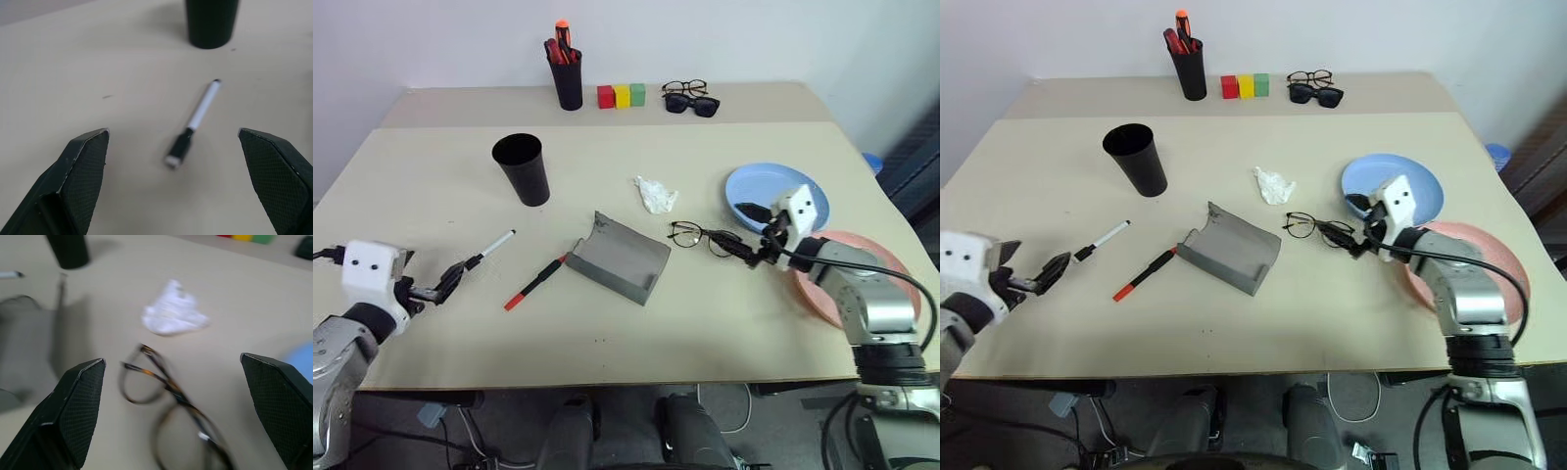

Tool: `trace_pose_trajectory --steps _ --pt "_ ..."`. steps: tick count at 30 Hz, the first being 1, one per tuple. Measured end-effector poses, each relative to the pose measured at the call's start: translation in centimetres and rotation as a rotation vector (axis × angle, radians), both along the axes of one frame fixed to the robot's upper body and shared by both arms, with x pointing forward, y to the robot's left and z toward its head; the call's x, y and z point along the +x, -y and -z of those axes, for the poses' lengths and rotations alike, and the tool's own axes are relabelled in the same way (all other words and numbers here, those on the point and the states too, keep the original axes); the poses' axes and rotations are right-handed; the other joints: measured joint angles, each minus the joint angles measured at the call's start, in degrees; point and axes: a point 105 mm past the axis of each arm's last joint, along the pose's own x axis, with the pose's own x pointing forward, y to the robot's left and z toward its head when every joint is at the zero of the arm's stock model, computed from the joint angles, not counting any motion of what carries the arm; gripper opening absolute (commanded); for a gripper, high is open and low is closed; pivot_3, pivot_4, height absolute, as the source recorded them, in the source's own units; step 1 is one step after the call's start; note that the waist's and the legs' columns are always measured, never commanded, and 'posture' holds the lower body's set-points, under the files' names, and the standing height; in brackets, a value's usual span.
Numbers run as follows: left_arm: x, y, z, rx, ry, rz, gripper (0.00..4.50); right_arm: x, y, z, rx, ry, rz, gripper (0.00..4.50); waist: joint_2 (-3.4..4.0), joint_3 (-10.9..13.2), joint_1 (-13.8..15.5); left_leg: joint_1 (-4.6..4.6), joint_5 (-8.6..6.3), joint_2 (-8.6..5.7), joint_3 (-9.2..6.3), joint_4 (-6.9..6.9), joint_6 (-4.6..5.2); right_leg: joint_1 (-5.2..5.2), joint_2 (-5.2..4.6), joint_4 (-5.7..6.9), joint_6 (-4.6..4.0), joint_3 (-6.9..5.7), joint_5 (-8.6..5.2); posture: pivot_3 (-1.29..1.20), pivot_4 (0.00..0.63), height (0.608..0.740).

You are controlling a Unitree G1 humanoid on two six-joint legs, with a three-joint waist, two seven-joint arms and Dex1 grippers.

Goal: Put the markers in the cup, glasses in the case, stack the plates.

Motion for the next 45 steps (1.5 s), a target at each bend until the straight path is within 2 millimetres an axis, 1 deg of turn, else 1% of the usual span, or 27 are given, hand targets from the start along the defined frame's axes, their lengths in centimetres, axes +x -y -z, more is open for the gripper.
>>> trace_pose_trajectory --steps 5,7,9,12,14,16,19,22,25,26,28,30,32,34,35,38,39,41,42,43,44,45 --pt "2.1 4.2 0.0 -0.017 -0.034 0.131 4.40 -1.2 -4.1 -0.9 0.009 0.019 -0.123 4.50 -0.01 -0.01 0.18 -0.02 0.01 -0.04 -0.04 0.02 -0.01 -0.01 0.00 0.01 0.00 -0.01 0.00 0.00 0.150 0.740" --pt "2.9 5.2 -0.4 -0.020 -0.040 0.160 4.40 -1.9 -5.1 -1.4 0.004 0.031 -0.156 4.50 -0.01 0.00 0.17 -0.03 0.01 -0.05 -0.05 0.02 -0.02 -0.02 0.00 0.01 0.00 -0.02 0.00 0.00 0.150 0.740" --pt "3.4 5.7 -0.5 -0.004 -0.072 0.184 4.40 -2.8 -6.0 -1.9 -0.003 0.049 -0.181 4.50 -0.01 -0.01 0.16 -0.03 0.01 -0.05 -0.06 0.01 -0.02 -0.03 0.02 0.03 0.00 -0.02 0.00 0.00 0.150 0.740" --pt "4.1 5.4 0.1 0.008 -0.144 0.170 4.40 -4.1 -7.0 -1.5 -0.008 0.031 -0.215 4.50 -0.01 -0.01 -0.09 -0.01 0.01 -0.05 -0.06 0.00 -0.02 -0.06 0.06 0.08 0.00 -0.02 0.00 0.00 0.150 0.740" --pt "4.8 4.5 0.4 -0.002 -0.190 0.117 4.40 -4.7 -8.1 -1.6 -0.006 0.034 -0.246 4.50 -0.02 -0.01 -0.21 0.00 0.02 -0.05 -0.05 0.02 -0.04 -0.09 0.08 0.16 0.00 -0.01 0.00 0.00 0.150 0.740" --pt "5.8 3.2 0.8 -0.030 -0.249 0.040 4.40 -5.2 -9.7 -2.0 0.012 0.043 -0.281 4.50 -0.03 0.00 -0.15 0.03 0.04 -0.06 -0.09 0.05 -0.07 -0.10 0.15 0.25 -0.01 -0.02 -0.01 0.00 0.150 0.740" --pt "6.9 2.2 1.5 -0.040 -0.335 -0.020 4.40 -5.9 -11.8 -2.4 0.033 0.052 -0.339 4.50 -0.03 0.00 -0.17 0.03 0.05 -0.07 -0.08 0.06 -0.08 -0.11 0.13 0.28 -0.01 -0.02 -0.01 0.00 0.150 0.740" --pt "8.0 2.1 2.1 -0.071 -0.395 -0.061 4.40 -6.2 -13.4 -2.6 0.051 0.059 -0.373 4.50 -0.10 0.02 0.03 -0.01 0.06 -0.09 -0.10 0.09 -0.10 -0.14 0.11 0.28 -0.01 -0.03 -0.01 0.00 0.150 0.740" --pt "9.0 2.7 2.6 -0.081 -0.440 -0.060 4.40 -6.3 -14.2 -2.8 0.058 0.064 -0.388 4.50 -0.14 0.00 0.10 -0.03 0.07 -0.11 -0.09 0.09 -0.12 -0.16 0.08 0.28 -0.01 -0.04 -0.01 0.00 0.150 0.740" --pt "9.2 2.9 2.9 -0.077 -0.460 -0.053 4.17 -6.4 -14.4 -2.7 0.058 0.063 -0.390 4.50 -0.14 0.00 0.05 -0.03 0.08 -0.11 -0.09 0.08 -0.13 -0.16 0.08 0.30 -0.01 -0.04 -0.01 0.00 0.150 0.740" --pt "9.6 3.1 2.9 -0.071 -0.471 -0.046 3.53 -6.3 -14.5 -2.7 0.056 0.064 -0.385 4.50 -0.14 -0.01 0.04 -0.03 0.10 -0.11 -0.10 0.07 -0.17 -0.19 0.08 0.33 -0.01 -0.03 -0.01 0.00 0.150 0.740" --pt "9.9 3.3 2.8 -0.061 -0.482 -0.036 2.57 -6.3 -14.5 -2.7 0.055 0.065 -0.380 4.50 -0.14 -0.01 0.03 -0.02 0.12 -0.11 -0.11 0.08 -0.20 -0.18 0.09 0.35 -0.01 -0.03 -0.01 0.00 0.150 0.740" --pt "10.0 3.2 2.8 -0.057 -0.487 -0.035 1.51 -6.3 -14.5 -2.7 0.055 0.066 -0.379 4.50 -0.14 -0.01 -0.02 -0.01 0.12 -0.11 -0.10 0.08 -0.20 -0.18 0.09 0.37 -0.01 -0.03 -0.01 0.00 0.150 0.740" --pt "10.0 3.1 2.9 -0.050 -0.489 -0.039 0.65 -6.2 -14.4 -2.7 0.053 0.068 -0.373 4.50 -0.13 -0.01 -0.12 0.01 0.12 -0.10 -0.10 0.06 -0.20 -0.19 0.10 0.38 -0.01 -0.03 -0.01 0.00 0.150 0.740" --pt "10.0 3.0 2.9 -0.046 -0.489 -0.041 0.07 -6.2 -14.4 -2.7 0.051 0.070 -0.369 4.50 -0.13 -0.01 -0.12 0.01 0.12 -0.10 -0.10 0.06 -0.20 -0.19 0.10 0.38 -0.01 -0.03 -0.01 0.00 0.150 0.740" --pt "10.2 2.7 2.7 -0.048 -0.478 -0.062 0.02 -6.2 -14.4 -2.7 0.053 0.074 -0.368 4.50 -0.13 -0.01 -0.18 0.02 0.12 -0.10 -0.10 0.06 -0.20 -0.19 0.10 0.38 -0.01 -0.02 -0.01 0.00 0.150 0.740" --pt "10.5 2.1 2.7 -0.055 -0.451 -0.105 0.02 -6.1 -14.5 -2.8 0.056 0.082 -0.363 4.50 -0.13 -0.01 -0.20 0.04 0.12 -0.09 -0.09 0.05 -0.20 -0.19 0.10 0.39 -0.01 -0.01 -0.01 0.00 0.150 0.740" --pt "11.1 0.1 2.3 -0.056 -0.371 -0.221 0.02 -5.7 -14.6 -3.1 0.062 0.104 -0.339 4.50 -0.15 -0.01 -0.27 0.03 0.12 -0.07 -0.10 0.05 -0.20 -0.23 0.13 0.42 -0.01 -0.01 -0.01 0.00 0.150 0.740" --pt "11.7 -0.8 1.5 -0.047 -0.281 -0.268 0.02 -5.1 -14.6 -3.3 0.060 0.118 -0.310 4.50 -0.18 0.01 -0.25 -0.01 0.14 -0.06 -0.09 0.07 -0.24 -0.29 0.11 0.45 -0.02 0.00 0.00 0.00 0.150 0.740" --pt "12.3 -1.5 -0.2 -0.038 -0.141 -0.304 0.02 -4.1 -14.6 -3.5 0.057 0.132 -0.264 4.50 -0.26 0.00 -0.16 -0.10 0.18 -0.05 -0.11 0.07 -0.31 -0.39 0.08 0.46 -0.03 -0.01 0.01 0.00 0.150 0.740" --pt "12.8 -1.8 -2.0 -0.037 -0.016 -0.319 0.02 -3.4 -14.6 -3.6 0.057 0.140 -0.230 4.50 -0.34 -0.05 0.04 -0.23 0.21 -0.05 -0.11 0.08 -0.36 -0.50 0.06 0.46 -0.05 -0.02 0.03 0.00 0.150 0.740" --pt "13.1 -1.9 -4.5 -0.053 0.134 -0.328 0.02 -2.6 -14.6 -3.7 0.058 0.147 -0.197 4.50 -0.40 -0.08 0.18 -0.33 0.22 -0.05 -0.11 0.08 -0.39 -0.61 0.02 0.46 -0.05 -0.02 0.04 0.00 0.150 0.740"
